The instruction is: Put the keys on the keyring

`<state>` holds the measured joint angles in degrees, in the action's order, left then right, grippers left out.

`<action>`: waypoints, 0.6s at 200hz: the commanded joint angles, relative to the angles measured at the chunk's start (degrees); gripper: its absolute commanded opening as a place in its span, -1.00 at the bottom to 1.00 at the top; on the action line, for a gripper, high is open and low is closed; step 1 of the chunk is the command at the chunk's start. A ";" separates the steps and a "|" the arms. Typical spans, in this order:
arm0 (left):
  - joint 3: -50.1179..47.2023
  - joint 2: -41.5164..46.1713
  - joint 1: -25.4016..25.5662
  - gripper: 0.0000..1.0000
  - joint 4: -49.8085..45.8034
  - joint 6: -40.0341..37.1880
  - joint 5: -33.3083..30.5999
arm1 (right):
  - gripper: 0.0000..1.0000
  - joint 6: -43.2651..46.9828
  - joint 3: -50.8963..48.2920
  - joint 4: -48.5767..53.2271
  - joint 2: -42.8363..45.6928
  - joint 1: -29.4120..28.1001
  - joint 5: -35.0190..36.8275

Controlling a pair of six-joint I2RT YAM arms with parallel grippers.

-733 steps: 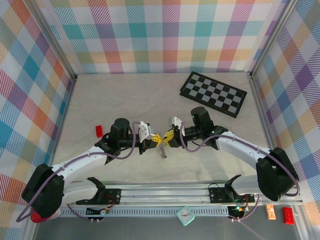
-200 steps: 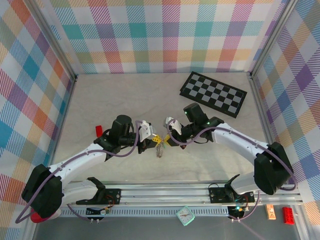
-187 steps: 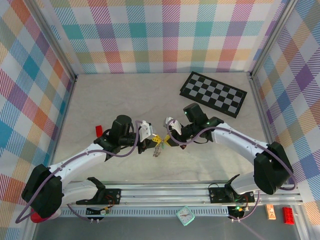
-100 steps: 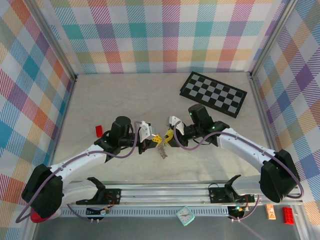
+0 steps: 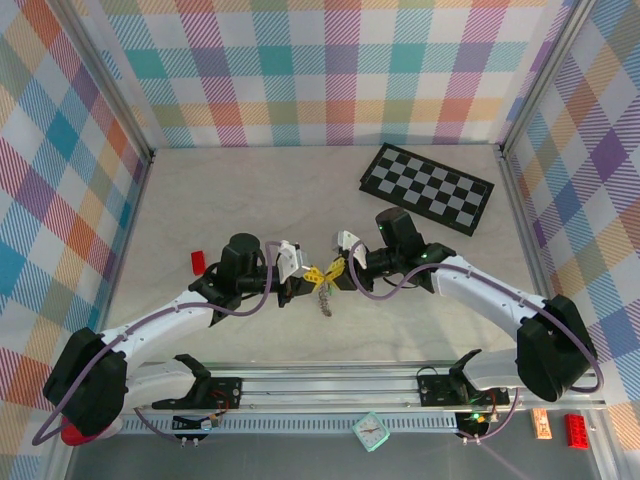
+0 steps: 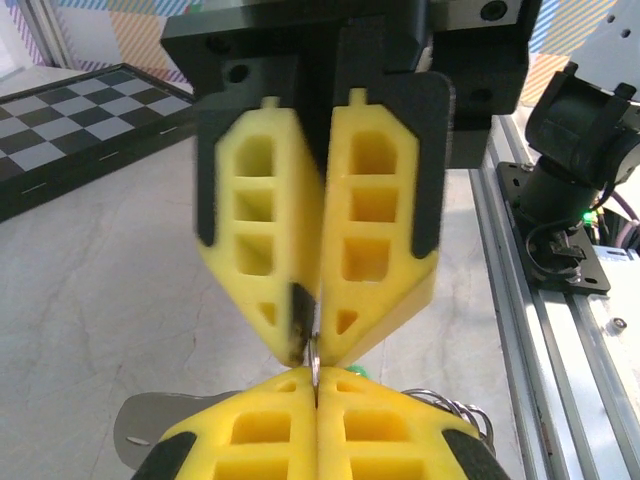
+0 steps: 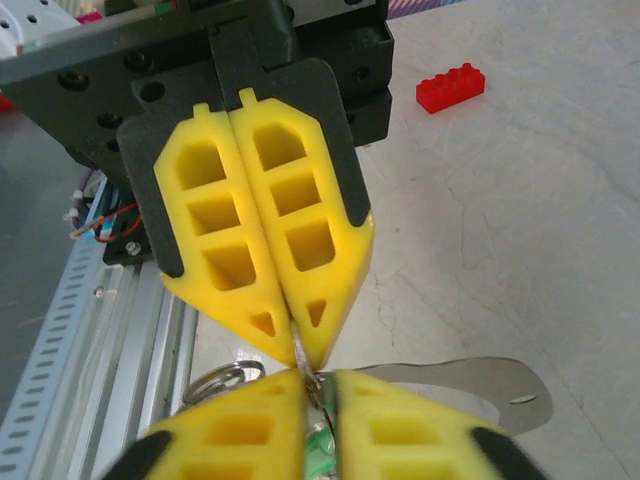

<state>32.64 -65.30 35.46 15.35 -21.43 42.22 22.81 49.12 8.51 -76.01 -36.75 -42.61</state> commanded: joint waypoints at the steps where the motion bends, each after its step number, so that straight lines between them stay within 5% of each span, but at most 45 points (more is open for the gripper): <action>1: -0.21 0.00 0.22 -1.00 4.46 0.77 2.53 | -0.95 -0.84 -0.57 -3.13 -0.57 -0.15 -2.04; 15: -0.15 0.33 0.22 -1.00 3.85 0.83 1.42 | -1.00 -0.26 -0.32 -2.57 -0.24 -0.16 -1.83; 52: 1.54 1.56 0.18 -0.56 -3.01 -1.89 -3.47 | -1.00 4.93 2.80 5.78 0.44 -0.48 1.83; 120: 6.54 -0.49 0.21 -0.53 -12.82 -7.48 -2.89 | -1.00 14.32 11.34 20.76 -2.60 -3.73 9.82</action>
<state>36.95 -65.14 35.48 5.85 -26.26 38.37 32.27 57.30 23.33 -77.62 -39.29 -34.68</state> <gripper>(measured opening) 0.236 0.048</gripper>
